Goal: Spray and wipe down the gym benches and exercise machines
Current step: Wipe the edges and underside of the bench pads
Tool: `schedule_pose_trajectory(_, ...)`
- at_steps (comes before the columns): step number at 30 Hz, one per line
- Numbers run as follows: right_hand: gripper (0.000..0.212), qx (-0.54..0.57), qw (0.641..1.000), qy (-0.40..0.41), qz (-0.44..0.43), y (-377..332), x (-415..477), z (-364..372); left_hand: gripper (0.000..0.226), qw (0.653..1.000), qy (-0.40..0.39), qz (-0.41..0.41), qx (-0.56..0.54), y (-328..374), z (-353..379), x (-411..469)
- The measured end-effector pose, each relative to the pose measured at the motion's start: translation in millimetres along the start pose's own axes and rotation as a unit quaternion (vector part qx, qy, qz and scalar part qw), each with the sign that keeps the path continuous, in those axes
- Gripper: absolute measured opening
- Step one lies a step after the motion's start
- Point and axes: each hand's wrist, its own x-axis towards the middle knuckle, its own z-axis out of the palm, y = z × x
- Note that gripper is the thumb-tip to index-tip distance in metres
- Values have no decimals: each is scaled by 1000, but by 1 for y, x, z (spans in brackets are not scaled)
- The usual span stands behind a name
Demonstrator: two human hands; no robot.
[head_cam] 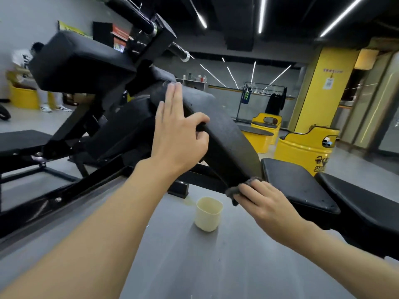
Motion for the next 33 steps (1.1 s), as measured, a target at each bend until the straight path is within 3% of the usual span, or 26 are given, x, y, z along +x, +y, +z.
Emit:
schedule_pose_trajectory(4,21,-30,998,-13,-52,3,40,-9,51,998,41,10,-45,-6,0,-3)
schedule_pose_trajectory(8,28,-16,999,52,-2,-1,127,-15,61,991,75,-5,-110,-13,-1,-2)
schedule_pose_trajectory(16,30,-30,996,-20,-76,11,75,-21,84,958,101,-84,-256,-24,-18,4)
schedule_pose_trajectory(19,21,-27,995,43,-80,13,152,-31,82,944,96,-110,-296,-28,-24,6)
schedule_pose_trajectory(23,18,-9,992,123,-11,9,240,-36,75,925,79,-106,-356,-35,-26,6)
schedule_pose_trajectory(29,28,-26,997,16,-64,8,146,-31,81,922,88,-116,-359,-34,-22,0)
schedule_pose_trajectory(31,36,-44,994,-3,-102,16,148,-36,79,924,115,-105,-350,-39,-19,0)
schedule_pose_trajectory(33,29,-45,992,6,-115,22,179,-42,78,925,132,-95,-344,-43,-16,-2)
